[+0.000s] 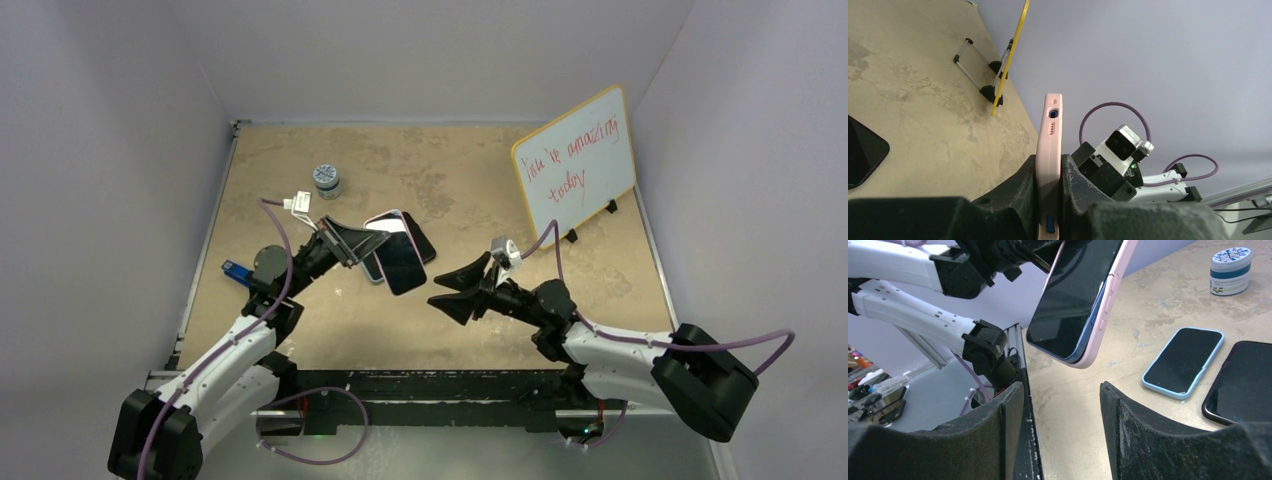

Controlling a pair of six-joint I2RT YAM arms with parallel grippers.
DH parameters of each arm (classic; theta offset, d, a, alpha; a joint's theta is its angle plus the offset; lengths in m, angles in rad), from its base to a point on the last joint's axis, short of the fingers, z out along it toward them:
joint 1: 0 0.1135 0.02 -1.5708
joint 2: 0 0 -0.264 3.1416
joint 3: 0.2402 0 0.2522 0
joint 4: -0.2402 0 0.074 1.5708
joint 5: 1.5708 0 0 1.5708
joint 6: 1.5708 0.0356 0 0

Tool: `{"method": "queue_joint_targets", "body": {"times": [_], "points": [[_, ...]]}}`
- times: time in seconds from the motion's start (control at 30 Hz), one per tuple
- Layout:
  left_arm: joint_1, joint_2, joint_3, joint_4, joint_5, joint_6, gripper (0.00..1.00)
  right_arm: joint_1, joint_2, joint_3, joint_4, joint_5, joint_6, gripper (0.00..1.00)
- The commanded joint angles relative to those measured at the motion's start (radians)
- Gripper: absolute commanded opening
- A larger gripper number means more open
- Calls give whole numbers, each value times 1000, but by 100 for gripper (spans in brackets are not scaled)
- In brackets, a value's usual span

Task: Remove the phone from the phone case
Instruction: Remove the phone case from the phone.

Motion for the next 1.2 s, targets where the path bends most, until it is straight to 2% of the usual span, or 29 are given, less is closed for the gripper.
{"method": "queue_joint_targets", "body": {"times": [0.0, 0.43, 0.7, 0.93, 1.17], "points": [[7, -8, -31, 221, -8, -94, 0, 3, -6, 6, 98, 24, 31, 59], [6, 6, -61, 348, 48, -184, 0, 2, 92, 51, 257, 45, 78, 51], [5, 13, -70, 392, 66, -201, 0, 3, 101, 89, 251, 23, 74, 50], [6, 21, -84, 447, 78, -250, 0, 3, 123, 80, 257, 11, 66, 44], [5, 18, -92, 439, 66, -247, 0, 2, 93, 37, 303, -19, 76, 49]]}}
